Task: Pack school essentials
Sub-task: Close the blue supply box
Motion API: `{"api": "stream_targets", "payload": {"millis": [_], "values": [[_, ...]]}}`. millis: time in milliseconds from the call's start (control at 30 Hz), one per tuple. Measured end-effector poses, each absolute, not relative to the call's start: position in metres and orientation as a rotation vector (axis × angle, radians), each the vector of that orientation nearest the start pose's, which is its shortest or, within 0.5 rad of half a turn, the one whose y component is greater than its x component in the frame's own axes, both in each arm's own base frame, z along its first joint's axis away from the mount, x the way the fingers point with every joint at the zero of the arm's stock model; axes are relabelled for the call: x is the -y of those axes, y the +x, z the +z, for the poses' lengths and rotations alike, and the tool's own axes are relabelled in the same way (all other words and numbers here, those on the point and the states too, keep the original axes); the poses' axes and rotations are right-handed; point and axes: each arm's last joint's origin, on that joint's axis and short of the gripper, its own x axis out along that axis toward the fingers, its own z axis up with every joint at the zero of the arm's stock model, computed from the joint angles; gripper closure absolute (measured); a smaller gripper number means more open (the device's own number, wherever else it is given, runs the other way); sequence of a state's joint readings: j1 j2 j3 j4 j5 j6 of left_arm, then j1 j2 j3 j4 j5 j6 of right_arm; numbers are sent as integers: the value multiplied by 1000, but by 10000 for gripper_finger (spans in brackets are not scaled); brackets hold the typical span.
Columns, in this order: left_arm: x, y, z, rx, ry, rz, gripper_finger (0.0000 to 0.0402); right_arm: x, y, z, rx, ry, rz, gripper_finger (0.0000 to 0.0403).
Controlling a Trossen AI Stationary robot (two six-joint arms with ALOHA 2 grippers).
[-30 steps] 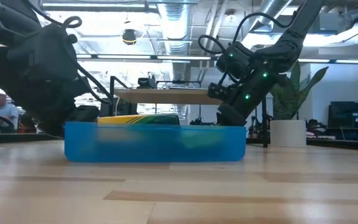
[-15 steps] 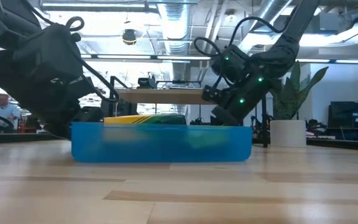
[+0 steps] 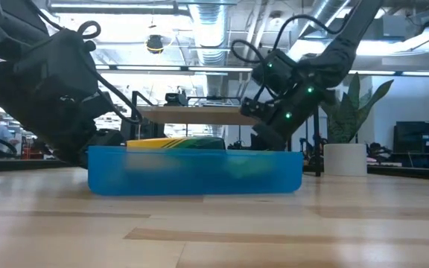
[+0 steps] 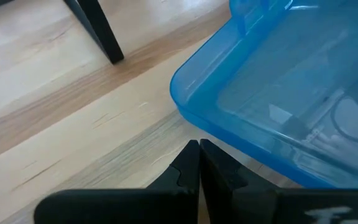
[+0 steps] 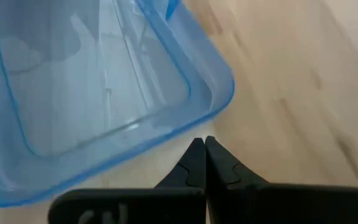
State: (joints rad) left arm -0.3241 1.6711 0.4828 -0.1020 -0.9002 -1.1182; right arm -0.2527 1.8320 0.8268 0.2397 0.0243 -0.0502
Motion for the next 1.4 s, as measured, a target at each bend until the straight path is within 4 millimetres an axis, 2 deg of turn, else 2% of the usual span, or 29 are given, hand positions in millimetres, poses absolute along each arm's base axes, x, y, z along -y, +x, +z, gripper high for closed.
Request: {"api": "stream_targets", "payload": {"millis": [333,600,900,1133,1400], "values": [[49,214,80,-612,-236,962,402,76,330,122,-770,23,-218,398],[50,218,81,-623,-213,914,402,92,323,113,-836,11,-308,398],[54,228,85,-607,-143,828,402,94,327,103,-840,-3,-298,397],[54,228,86,-596,-124,836,402,94,327,103,-828,3,-276,398],[54,228,86,-590,-116,838,402,90,325,115,-807,22,-245,398]]}}
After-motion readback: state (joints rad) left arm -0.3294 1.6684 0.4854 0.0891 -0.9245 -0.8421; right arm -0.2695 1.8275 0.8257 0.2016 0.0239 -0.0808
